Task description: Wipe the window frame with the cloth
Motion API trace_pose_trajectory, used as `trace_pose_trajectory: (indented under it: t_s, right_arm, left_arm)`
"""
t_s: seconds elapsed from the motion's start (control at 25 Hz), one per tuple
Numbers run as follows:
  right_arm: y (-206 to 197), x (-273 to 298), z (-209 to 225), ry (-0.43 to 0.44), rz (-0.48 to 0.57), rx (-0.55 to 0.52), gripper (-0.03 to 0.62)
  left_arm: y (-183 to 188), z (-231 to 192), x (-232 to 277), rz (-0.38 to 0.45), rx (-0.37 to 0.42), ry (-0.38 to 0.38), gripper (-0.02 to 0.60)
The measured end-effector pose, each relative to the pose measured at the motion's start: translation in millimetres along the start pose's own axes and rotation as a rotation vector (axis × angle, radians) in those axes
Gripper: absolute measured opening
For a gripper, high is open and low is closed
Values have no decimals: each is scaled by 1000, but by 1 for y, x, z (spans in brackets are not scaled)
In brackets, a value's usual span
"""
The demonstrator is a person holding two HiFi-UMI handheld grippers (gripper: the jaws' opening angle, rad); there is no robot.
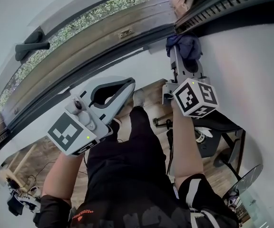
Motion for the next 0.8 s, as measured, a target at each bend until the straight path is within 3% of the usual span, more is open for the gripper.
trace_pose_trajectory:
  t_s: [0.8]
  right_arm:
    - [-21,15,7,13,-45,23,106]
  left_arm:
    - [-10,-5,-1,-3,-18,11,20]
Point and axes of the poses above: the fingertips, and each gripper's own axes: x forward along the fingers, z to its right, y out of its top, the point moved 2 cm from there along -x, backward along the fingers, and after that the axes turned 8 degrees about -x, right-handed, at the moved point
